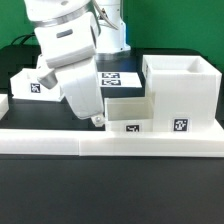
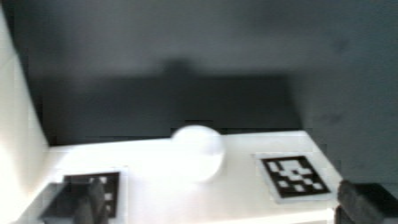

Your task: Assemble drawer

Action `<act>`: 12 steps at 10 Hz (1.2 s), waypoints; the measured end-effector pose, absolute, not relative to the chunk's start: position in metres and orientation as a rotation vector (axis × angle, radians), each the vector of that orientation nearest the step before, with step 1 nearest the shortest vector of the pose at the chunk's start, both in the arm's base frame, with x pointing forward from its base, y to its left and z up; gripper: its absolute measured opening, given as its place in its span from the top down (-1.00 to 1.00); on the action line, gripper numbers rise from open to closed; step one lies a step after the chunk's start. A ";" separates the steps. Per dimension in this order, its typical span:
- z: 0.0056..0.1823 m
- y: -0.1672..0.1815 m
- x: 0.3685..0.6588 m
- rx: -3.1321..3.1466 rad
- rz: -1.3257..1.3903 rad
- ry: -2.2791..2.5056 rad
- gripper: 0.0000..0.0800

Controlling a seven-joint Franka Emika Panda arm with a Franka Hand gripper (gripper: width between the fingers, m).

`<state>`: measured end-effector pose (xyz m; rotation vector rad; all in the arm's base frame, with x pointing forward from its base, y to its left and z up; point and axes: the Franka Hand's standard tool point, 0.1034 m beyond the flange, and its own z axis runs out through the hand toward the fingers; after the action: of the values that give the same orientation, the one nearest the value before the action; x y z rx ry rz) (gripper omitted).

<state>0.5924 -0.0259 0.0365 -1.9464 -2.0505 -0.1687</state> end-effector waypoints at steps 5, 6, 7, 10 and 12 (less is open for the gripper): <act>0.033 -0.012 0.597 -1.964 -0.189 -2.046 -0.62; 0.033 -0.010 0.597 -1.962 -0.189 -2.047 -0.62; 0.033 -0.003 0.599 -1.958 -0.197 -2.054 -0.62; 0.028 -0.005 0.600 -1.916 -0.135 -2.154 -0.62; 0.028 -0.007 0.599 -1.917 -0.132 -2.154 -0.62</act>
Offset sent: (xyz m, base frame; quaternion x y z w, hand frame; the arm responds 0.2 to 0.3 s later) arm 0.0000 0.0000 0.0000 0.0000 0.0000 0.0000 1.0000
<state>0.5995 -0.0067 0.0276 -1.9173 -2.1541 -0.1324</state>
